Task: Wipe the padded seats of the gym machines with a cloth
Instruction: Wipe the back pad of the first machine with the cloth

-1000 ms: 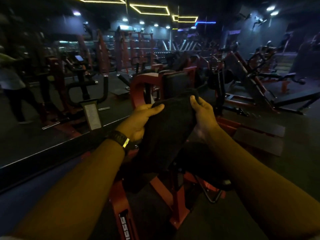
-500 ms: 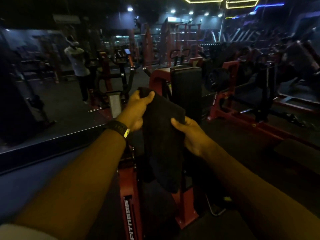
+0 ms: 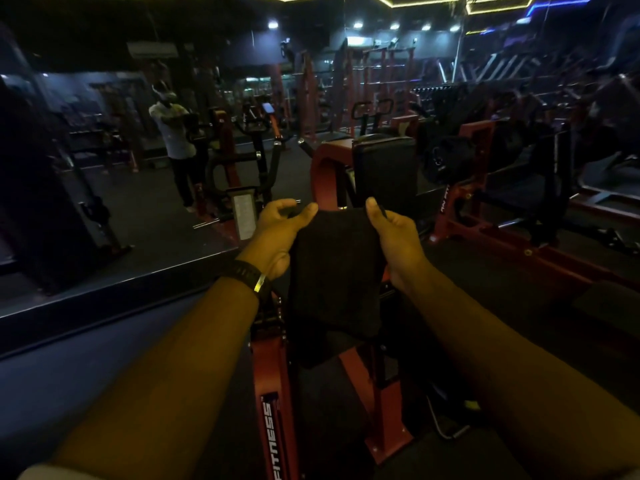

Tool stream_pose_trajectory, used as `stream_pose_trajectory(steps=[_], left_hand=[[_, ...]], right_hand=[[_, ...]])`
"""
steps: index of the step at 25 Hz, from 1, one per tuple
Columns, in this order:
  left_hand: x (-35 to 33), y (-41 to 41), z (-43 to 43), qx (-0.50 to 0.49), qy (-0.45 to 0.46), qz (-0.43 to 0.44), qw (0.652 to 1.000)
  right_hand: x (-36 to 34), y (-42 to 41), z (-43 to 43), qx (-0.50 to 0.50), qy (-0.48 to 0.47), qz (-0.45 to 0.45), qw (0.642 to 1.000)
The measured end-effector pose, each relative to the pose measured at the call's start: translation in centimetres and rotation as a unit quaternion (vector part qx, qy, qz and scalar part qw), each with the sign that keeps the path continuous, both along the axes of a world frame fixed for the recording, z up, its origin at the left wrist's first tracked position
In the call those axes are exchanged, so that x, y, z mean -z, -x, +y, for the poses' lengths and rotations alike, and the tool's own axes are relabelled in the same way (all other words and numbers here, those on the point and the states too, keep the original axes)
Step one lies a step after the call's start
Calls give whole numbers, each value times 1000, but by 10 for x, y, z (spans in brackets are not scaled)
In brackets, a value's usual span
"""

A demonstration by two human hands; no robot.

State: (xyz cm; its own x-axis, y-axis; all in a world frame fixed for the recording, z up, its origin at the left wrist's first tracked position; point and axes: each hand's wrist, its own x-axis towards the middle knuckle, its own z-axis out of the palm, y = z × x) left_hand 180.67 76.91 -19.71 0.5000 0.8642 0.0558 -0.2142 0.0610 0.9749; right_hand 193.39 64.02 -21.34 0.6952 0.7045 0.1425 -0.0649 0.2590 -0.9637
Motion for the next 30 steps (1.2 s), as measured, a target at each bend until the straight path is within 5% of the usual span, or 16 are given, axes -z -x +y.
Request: stream_pose_trajectory(steps=[6, 13, 16, 19, 25, 30], left_hand=[[-2, 19, 7, 160, -11, 16, 987], [4, 27, 18, 174, -90, 50, 979], [8, 28, 20, 96, -219, 149, 959], [8, 27, 18, 63, -258, 133, 955], [4, 12, -1, 115, -56, -15, 992], [-9, -1, -2, 81, -25, -50, 995]], right_hand=[[3, -13, -5, -121, -8, 48, 991], [4, -17, 0, -82, -73, -17, 994], [-1, -18, 3, -110, -19, -108, 988], [-5, -12, 5, -20, -30, -149, 988], [-5, -5, 8, 40, -23, -235, 971], [15, 9, -6, -124, 16, -37, 992]])
